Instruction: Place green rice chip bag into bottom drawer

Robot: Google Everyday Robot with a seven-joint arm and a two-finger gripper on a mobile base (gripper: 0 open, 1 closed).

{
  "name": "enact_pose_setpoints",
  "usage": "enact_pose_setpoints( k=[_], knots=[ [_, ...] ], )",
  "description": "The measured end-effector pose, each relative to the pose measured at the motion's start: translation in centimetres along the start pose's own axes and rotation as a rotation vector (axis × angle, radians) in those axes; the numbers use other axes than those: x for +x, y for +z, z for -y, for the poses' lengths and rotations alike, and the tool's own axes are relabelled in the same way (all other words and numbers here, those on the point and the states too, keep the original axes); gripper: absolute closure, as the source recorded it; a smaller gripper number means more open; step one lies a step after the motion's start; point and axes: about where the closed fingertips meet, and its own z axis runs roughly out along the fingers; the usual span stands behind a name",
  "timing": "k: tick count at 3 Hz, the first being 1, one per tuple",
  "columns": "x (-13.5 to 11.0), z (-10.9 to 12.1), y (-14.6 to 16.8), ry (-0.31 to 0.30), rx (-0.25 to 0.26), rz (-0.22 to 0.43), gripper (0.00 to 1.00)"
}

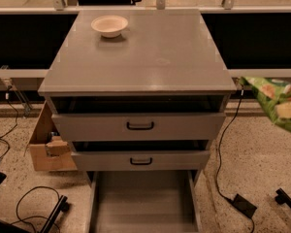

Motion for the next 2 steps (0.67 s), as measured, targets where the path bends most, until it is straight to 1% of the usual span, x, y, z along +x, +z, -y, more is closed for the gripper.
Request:
enact_pose_setpoints(
  k=[1,2],
  knots=[
    [5.9,-3.7,2.7,0.072,-0.095,0.033,1.0],
    [12.3,-7.9,7.5,0.153,-0.213,0.008,1.0]
  ],
)
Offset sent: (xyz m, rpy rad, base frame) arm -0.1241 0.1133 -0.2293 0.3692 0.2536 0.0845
